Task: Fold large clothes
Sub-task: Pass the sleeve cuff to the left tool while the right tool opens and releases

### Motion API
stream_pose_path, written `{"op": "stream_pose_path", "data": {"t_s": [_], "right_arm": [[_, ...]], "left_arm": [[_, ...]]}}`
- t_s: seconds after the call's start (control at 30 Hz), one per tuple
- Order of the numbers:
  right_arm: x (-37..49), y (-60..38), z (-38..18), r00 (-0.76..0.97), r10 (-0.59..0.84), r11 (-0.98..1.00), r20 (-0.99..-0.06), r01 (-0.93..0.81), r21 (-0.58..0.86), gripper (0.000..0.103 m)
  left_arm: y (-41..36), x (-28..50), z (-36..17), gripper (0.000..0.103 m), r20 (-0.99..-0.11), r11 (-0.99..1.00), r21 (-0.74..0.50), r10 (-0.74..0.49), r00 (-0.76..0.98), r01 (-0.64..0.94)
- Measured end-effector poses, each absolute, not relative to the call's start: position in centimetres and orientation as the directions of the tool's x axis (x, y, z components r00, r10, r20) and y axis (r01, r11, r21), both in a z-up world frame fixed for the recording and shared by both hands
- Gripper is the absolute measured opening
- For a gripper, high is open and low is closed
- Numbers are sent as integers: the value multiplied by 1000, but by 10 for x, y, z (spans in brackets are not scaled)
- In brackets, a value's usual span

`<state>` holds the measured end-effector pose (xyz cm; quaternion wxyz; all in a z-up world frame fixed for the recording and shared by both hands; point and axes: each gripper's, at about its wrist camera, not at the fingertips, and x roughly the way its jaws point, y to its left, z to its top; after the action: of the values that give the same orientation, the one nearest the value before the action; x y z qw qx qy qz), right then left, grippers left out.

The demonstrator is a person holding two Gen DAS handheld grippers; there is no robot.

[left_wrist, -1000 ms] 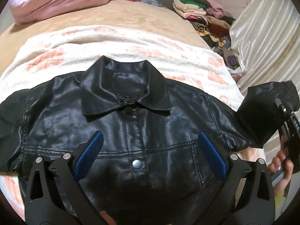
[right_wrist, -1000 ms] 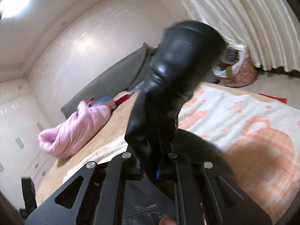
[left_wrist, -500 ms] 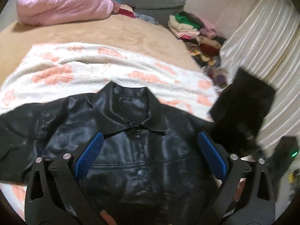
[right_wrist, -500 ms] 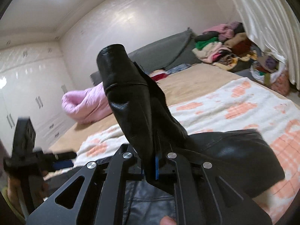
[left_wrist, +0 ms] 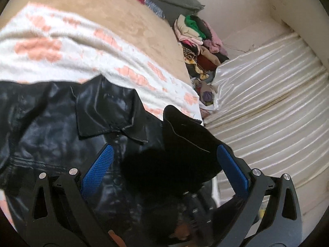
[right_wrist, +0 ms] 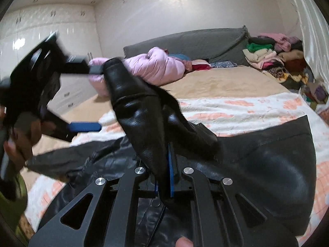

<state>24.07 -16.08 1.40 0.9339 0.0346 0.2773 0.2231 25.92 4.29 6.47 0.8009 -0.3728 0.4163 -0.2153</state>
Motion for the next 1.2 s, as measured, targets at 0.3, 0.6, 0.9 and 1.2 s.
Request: {"op": "stream_pose_path", "data": {"t_s": [0.3, 0.6, 0.9, 1.2], "right_arm": [[232, -131, 0, 742, 415, 887, -526, -459, 51, 6], [217, -105, -5, 727, 447, 845, -521, -535, -21, 6], [213, -101, -1, 727, 447, 844, -521, -536, -23, 9], [206, -100, 5, 663, 540, 799, -518, -597, 69, 97]], "left_arm": [[46, 267, 46, 94, -513, 593, -805, -682, 521, -16], [54, 259, 35, 86, -521, 604, -797, -682, 513, -7], [54, 261, 33, 12, -557, 674, -736, -659, 505, 67], [76, 241, 34, 5, -548, 685, -726, -633, 546, 66]]}}
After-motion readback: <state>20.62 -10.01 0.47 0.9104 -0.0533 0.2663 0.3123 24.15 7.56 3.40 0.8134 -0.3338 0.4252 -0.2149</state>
